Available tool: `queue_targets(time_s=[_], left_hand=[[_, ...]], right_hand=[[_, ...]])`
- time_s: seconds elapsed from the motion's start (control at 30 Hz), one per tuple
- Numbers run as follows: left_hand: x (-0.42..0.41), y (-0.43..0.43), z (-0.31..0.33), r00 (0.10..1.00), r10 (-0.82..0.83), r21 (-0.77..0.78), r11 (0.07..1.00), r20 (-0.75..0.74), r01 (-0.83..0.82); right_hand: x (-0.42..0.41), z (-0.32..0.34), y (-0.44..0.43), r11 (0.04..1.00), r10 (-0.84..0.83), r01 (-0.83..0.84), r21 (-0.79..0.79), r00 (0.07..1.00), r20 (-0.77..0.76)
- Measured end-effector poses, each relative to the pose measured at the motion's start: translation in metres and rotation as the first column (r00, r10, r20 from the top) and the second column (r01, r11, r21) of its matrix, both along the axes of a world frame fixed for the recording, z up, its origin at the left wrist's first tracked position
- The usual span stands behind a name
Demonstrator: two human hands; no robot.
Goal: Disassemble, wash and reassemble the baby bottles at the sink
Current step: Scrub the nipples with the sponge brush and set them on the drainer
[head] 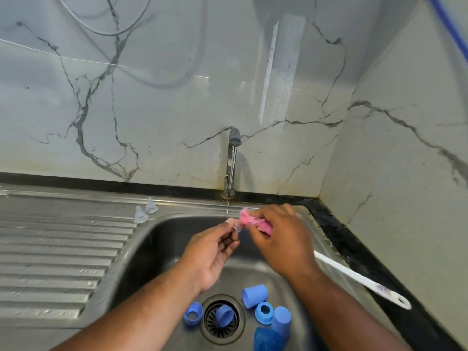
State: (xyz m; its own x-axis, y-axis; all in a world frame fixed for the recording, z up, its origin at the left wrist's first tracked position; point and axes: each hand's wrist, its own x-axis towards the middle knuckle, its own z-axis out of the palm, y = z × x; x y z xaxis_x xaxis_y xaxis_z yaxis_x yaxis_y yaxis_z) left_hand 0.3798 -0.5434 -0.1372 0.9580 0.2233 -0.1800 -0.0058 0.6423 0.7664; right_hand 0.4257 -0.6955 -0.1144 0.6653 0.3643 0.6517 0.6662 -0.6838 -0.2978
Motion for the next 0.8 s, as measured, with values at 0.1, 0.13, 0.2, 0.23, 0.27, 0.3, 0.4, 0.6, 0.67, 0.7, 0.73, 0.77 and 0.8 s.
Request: queue_targets(time_s=[0.1, 0.13, 0.2, 0.23, 0.27, 0.3, 0.4, 0.6, 0.67, 0.7, 0.73, 0.77, 0.8], left_hand=[[0.001, 0.004, -0.002, 1.0, 0.009, 0.02, 1.0, -0.003, -0.009], [0.001, 0.005, -0.002, 1.0, 0.011, 0.02, 1.0, -0.014, -0.011], [0.002, 0.008, -0.003, 0.999, 0.007, 0.031, 0.999, -0.049, -0.006], [0.002, 0.008, -0.003, 0.998, -0.004, 0.05, 0.999, -0.07, 0.007], [0.001, 0.008, -0.002, 0.996, -0.025, 0.069, 0.997, -0.087, 0.031], [0.0, 0.007, -0.002, 0.994, -0.057, 0.084, 0.994, -0.096, 0.065], [-0.002, 0.004, -0.001, 0.985, -0.165, 0.128, 0.977, -0.052, 0.171], [-0.003, 0.002, -0.001, 0.976, -0.216, 0.19, 0.958, -0.005, 0.213], [-0.002, 0.002, -0.002, 0.972, -0.234, 0.206, 0.951, -0.002, 0.229], [-0.001, 0.002, -0.003, 0.971, -0.237, 0.208, 0.95, 0.004, 0.231], [-0.002, 0.002, -0.002, 0.972, -0.235, 0.2, 0.953, 0.011, 0.229], [-0.002, 0.003, -0.001, 0.974, -0.227, 0.19, 0.957, 0.016, 0.22], [-0.002, 0.003, -0.001, 0.975, -0.22, 0.175, 0.961, 0.017, 0.214]], right_hand=[[-0.013, -0.001, 0.011, 0.982, 0.155, -0.156, -0.111, 0.988, -0.019], [-0.011, 0.0, 0.01, 0.983, 0.128, -0.129, -0.13, 0.992, -0.015], [-0.001, 0.004, -0.001, 0.995, 0.04, -0.04, -0.091, 0.999, -0.007], [0.003, 0.006, -0.006, 0.999, 0.016, -0.016, -0.043, 1.0, -0.001], [0.005, 0.008, -0.01, 1.0, 0.017, -0.018, 0.005, 1.0, 0.004], [0.004, 0.008, -0.011, 0.998, 0.046, -0.046, 0.033, 0.999, 0.004], [-0.006, 0.005, 0.001, 0.978, 0.209, -0.21, -0.004, 0.977, -0.051], [0.004, 0.003, -0.004, 0.998, 0.057, -0.057, -0.002, 0.998, 0.005], [-0.002, 0.006, -0.004, 0.994, 0.101, -0.104, 0.046, 0.993, 0.062], [-0.008, 0.008, -0.001, 0.986, 0.153, -0.158, 0.059, 0.985, 0.081], [-0.013, 0.008, 0.002, 0.976, 0.208, -0.212, 0.046, 0.974, 0.086], [-0.015, 0.007, 0.005, 0.967, 0.251, -0.253, 0.018, 0.965, 0.078], [-0.014, 0.005, 0.007, 0.964, 0.266, -0.267, 0.003, 0.962, 0.057]])
